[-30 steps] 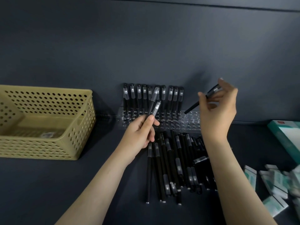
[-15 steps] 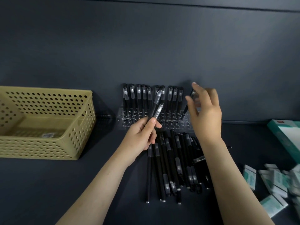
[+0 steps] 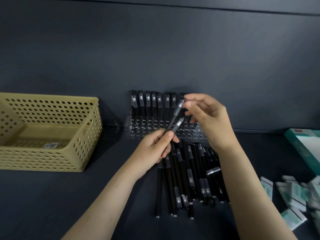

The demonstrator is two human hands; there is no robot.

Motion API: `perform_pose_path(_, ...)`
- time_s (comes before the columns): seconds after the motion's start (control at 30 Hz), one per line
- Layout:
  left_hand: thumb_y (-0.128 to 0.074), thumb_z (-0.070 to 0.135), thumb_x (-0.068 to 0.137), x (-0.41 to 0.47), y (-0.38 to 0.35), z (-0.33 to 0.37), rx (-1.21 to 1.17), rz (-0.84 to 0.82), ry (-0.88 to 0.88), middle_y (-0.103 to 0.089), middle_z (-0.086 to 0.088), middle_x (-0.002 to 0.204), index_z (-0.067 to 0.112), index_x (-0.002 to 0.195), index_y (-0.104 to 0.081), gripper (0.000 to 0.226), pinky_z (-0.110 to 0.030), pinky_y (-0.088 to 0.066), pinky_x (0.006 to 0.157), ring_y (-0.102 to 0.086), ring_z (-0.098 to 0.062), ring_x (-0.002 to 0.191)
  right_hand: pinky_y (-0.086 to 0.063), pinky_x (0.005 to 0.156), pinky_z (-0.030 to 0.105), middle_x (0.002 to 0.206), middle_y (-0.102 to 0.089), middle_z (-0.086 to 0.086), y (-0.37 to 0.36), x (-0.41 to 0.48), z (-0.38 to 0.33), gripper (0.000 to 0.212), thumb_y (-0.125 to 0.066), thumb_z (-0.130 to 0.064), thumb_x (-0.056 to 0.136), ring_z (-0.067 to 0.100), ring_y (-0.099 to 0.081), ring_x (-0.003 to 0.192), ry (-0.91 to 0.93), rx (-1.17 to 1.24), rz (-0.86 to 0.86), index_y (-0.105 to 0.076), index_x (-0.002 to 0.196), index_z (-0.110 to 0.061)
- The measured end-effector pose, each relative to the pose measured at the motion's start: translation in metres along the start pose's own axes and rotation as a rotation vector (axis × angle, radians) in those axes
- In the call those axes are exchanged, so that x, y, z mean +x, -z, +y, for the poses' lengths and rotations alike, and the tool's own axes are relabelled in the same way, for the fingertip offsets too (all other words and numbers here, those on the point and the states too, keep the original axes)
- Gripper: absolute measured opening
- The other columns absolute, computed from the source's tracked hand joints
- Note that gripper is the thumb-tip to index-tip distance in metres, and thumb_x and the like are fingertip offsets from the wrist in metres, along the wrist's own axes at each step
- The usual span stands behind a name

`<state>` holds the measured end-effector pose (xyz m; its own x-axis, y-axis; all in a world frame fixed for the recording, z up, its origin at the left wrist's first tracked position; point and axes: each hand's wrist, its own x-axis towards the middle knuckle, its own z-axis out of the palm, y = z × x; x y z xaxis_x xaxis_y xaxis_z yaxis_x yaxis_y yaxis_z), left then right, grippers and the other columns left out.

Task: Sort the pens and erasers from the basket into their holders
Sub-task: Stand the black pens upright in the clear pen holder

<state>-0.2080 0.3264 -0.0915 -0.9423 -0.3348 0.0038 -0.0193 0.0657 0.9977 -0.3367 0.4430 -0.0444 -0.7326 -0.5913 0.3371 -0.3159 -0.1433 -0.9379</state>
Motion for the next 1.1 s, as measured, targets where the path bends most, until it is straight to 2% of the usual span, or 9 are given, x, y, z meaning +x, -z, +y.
perform_pose_path(0.17,-0.046,0.043,0.094,0.0,0.0,-0.001,0.015,-0.042,0.004,-0.041,0.005,0.052,0.018,0.09,-0.066,0.032,-0.016,-0.026,0.042,-0.03,-0.007,0.043,-0.051,0.067,0.023,0.085,-0.068,0.001,-0.002,-0.001,0.002,0.019,-0.064,-0.003,0.088,0.013,-0.063,0.076,-0.089,0.168,-0.053,-0.059,0.105,-0.012)
perform_pose_path(0.23,-0.046,0.04,0.097,-0.001,0.0,-0.001,0.034,-0.055,0.017,-0.041,0.006,0.052,0.018,0.091,-0.066,0.031,-0.015,-0.027,0.042,-0.03,-0.008,0.044,-0.051,0.069,0.023,0.08,-0.066,0.003,-0.004,-0.003,0.003,0.021,-0.063,0.002,0.087,0.014,-0.062,0.072,-0.083,0.231,-0.017,-0.057,0.104,-0.009)
perform_pose_path(0.33,-0.045,0.038,0.099,-0.001,0.0,-0.001,0.041,-0.057,0.046,-0.041,0.006,0.052,0.015,0.092,-0.066,0.033,-0.014,-0.027,0.042,-0.03,-0.007,0.043,-0.052,0.068,0.025,0.077,-0.064,0.003,0.004,0.0,0.003,0.02,-0.063,0.005,0.087,0.015,-0.06,0.067,0.026,0.283,0.245,-0.058,0.097,-0.012)
perform_pose_path(0.43,-0.044,0.04,0.099,-0.001,0.003,0.0,0.037,-0.049,0.079,-0.04,0.007,0.051,0.014,0.089,-0.065,0.035,-0.017,-0.025,0.042,-0.029,-0.007,0.044,-0.052,0.072,0.028,0.08,-0.062,0.001,0.026,-0.001,0.002,0.022,-0.065,-0.003,0.088,0.017,-0.061,0.071,0.165,0.102,0.637,-0.054,0.092,-0.021)
perform_pose_path(0.53,-0.043,0.038,0.1,0.0,0.003,-0.001,0.01,-0.013,0.111,-0.041,0.005,0.052,0.013,0.091,-0.064,0.034,-0.019,-0.022,0.042,-0.027,-0.007,0.042,-0.05,0.075,0.025,0.083,-0.06,0.0,0.04,-0.009,0.005,0.023,-0.063,-0.012,0.09,0.016,-0.06,0.076,0.268,-0.11,0.796,-0.049,0.094,-0.03)
perform_pose_path(0.67,-0.046,0.035,0.1,0.002,0.003,-0.003,-0.048,0.03,0.138,-0.043,0.003,0.053,0.013,0.092,-0.058,0.026,-0.02,-0.019,0.039,-0.026,-0.009,0.041,-0.045,0.072,0.017,0.086,-0.059,-0.004,0.04,-0.013,0.01,0.025,-0.063,-0.013,0.091,0.006,-0.057,0.077,0.292,-0.205,0.804,-0.048,0.095,-0.033)
perform_pose_path(0.77,-0.046,0.033,0.1,0.002,0.003,-0.004,-0.061,0.033,0.134,-0.041,0.003,0.053,0.012,0.09,-0.054,0.025,-0.02,-0.019,0.039,-0.025,-0.01,0.041,-0.047,0.072,0.018,0.085,-0.06,-0.012,0.036,-0.013,0.011,0.025,-0.064,-0.013,0.091,0.006,-0.059,0.079,0.305,-0.288,0.769,-0.05,0.095,-0.033)
perform_pose_path(0.93,-0.047,0.029,0.1,0.003,0.002,-0.002,-0.072,0.049,0.128,-0.048,0.0,0.057,0.01,0.092,-0.054,0.022,-0.019,-0.02,0.039,-0.026,-0.009,0.041,-0.048,0.074,0.014,0.091,-0.065,0.004,0.033,-0.012,0.017,0.014,-0.065,-0.01,0.091,0.011,-0.063,0.083,0.354,-0.397,0.699,-0.059,0.104,-0.008)
perform_pose_path(1.1,-0.049,0.023,0.099,0.003,0.003,-0.002,-0.101,0.047,0.134,-0.055,-0.001,0.061,0.005,0.097,-0.053,0.019,-0.019,-0.021,0.039,-0.03,-0.009,0.044,-0.052,0.075,0.019,0.097,-0.064,0.007,0.031,-0.009,0.027,0.018,-0.064,-0.012,0.092,0.006,-0.059,0.08,0.382,-0.554,0.599,-0.062,0.107,-0.002)
